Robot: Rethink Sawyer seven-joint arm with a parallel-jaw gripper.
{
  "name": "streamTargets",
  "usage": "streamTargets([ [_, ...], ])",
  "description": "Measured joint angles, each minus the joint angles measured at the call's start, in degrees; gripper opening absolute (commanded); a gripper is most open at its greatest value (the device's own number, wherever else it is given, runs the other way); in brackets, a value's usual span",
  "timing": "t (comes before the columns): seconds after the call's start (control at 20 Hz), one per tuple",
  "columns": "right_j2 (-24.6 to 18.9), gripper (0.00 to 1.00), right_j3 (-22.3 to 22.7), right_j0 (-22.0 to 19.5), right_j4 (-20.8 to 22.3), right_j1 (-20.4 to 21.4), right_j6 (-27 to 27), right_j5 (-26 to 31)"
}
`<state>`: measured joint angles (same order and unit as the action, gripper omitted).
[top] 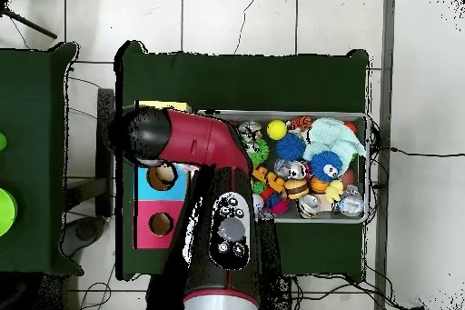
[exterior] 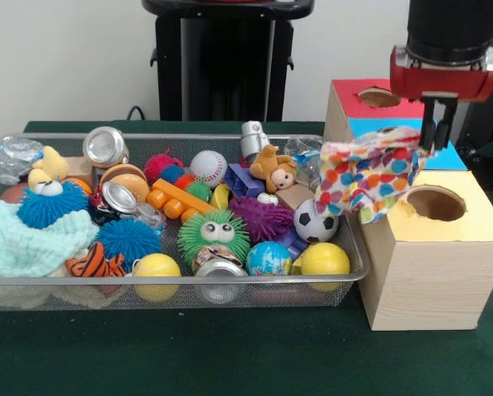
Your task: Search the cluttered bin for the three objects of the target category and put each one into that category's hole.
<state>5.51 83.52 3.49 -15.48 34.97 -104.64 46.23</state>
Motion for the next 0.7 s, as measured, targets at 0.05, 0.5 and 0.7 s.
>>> streamTargets([
  [0.05, 0.1, 0.0, -0.1, 0.0, 0.0, 0.2, -0.1, 0.8],
  [0.5, 0.8, 0.0, -1.9, -1.7, 0.0, 0.9, -0.3, 2.5],
  [0.7, 0.5, 0.0, -2.0, -3.6, 0.0, -0.8, -0.3, -3.3],
])
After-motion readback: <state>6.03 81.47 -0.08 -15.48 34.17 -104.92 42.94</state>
